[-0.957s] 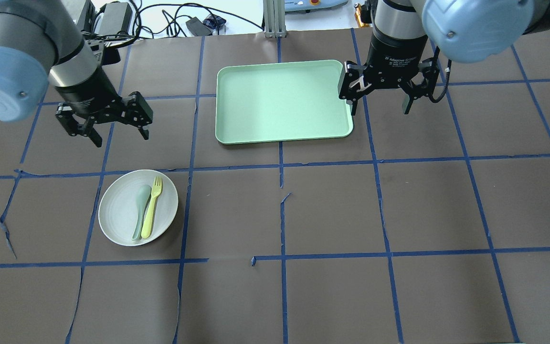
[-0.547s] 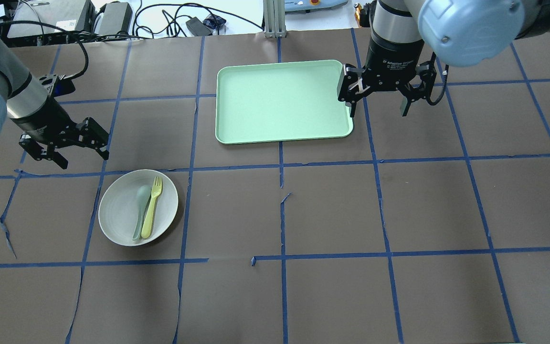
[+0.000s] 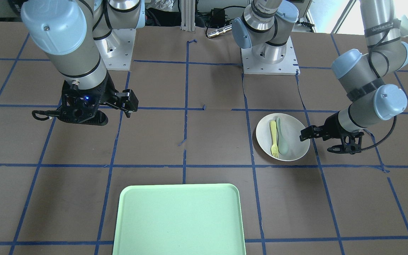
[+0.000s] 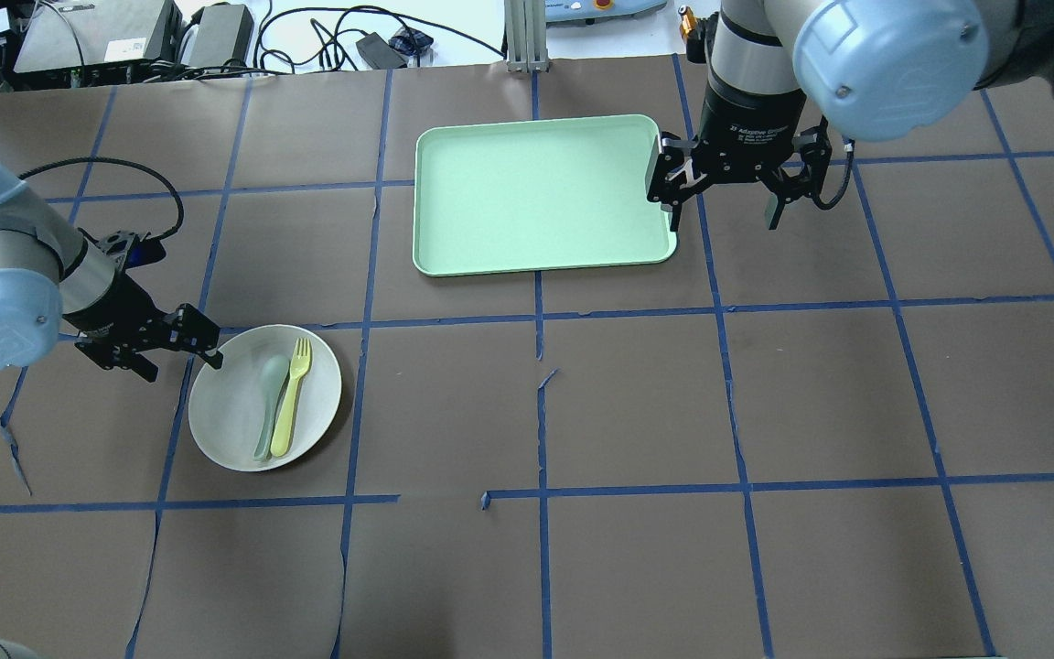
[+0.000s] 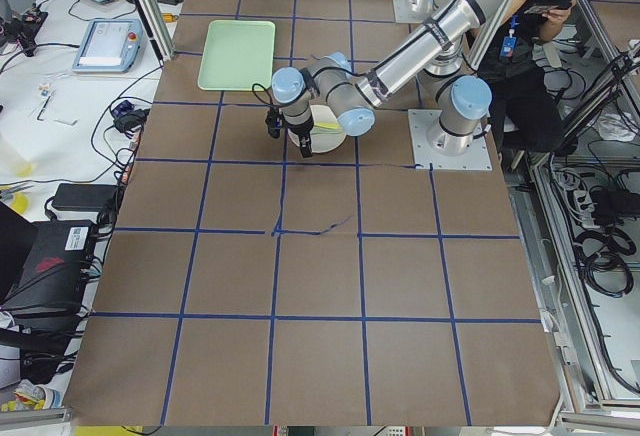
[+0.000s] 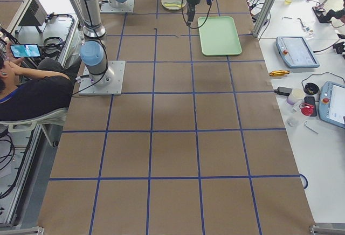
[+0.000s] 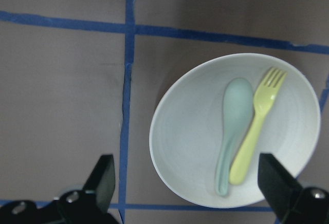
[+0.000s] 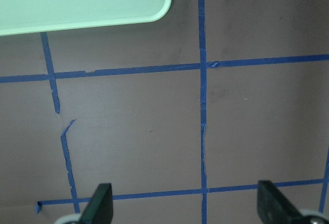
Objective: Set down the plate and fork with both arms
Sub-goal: 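Move the left gripper down to the white plate's rim and grip it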
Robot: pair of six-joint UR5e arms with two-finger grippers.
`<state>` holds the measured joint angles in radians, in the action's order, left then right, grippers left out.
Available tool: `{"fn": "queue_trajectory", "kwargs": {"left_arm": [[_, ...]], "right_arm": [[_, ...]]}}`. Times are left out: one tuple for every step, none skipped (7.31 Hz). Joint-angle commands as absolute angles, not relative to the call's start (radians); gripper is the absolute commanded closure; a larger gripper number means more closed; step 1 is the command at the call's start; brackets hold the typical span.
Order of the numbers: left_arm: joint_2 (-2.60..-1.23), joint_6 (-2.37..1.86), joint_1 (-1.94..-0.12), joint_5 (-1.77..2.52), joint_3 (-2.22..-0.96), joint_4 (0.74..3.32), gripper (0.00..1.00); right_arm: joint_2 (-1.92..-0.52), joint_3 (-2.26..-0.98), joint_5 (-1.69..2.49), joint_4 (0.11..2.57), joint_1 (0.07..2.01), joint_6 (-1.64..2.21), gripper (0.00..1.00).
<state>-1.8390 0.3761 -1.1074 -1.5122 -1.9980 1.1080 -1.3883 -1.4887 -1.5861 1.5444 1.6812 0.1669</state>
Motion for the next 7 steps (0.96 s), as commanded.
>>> {"fn": "queue_trajectory", "kwargs": {"left_arm": [[-1.885,0.385,-1.106,-1.512,-2.011,1.097,0.21],[-1.896,0.393,-1.106,-1.513,-2.010,1.092,0.29],[-1.894,0.415,-1.106,-1.522,-2.005,1.092,0.58],[-1.893,0.425,-1.106,-1.520,-2.002,1.091,0.76],[-1.891,0.431,-1.108,-1.520,-1.996,1.091,1.00],[-1.893,0.433,-1.108,-1.517,-1.994,1.086,1.00],[-1.894,0.427,-1.108,-1.513,-1.967,1.089,1.00]], "right_arm": [[-1.388,-1.491,-1.585,1.545,1.681,0.170,0.00],[-1.388,-1.491,-1.583,1.545,1.681,0.169,0.00],[-1.388,-1.491,-1.585,1.545,1.681,0.169,0.00],[-1.388,-1.491,-1.582,1.549,1.680,0.169,0.00],[-1.388,-1.491,-1.583,1.552,1.678,0.167,0.00],[-1.388,-1.491,-1.586,1.551,1.678,0.164,0.00],[-1.388,-1.491,-1.588,1.551,1.677,0.161,0.00]]}}
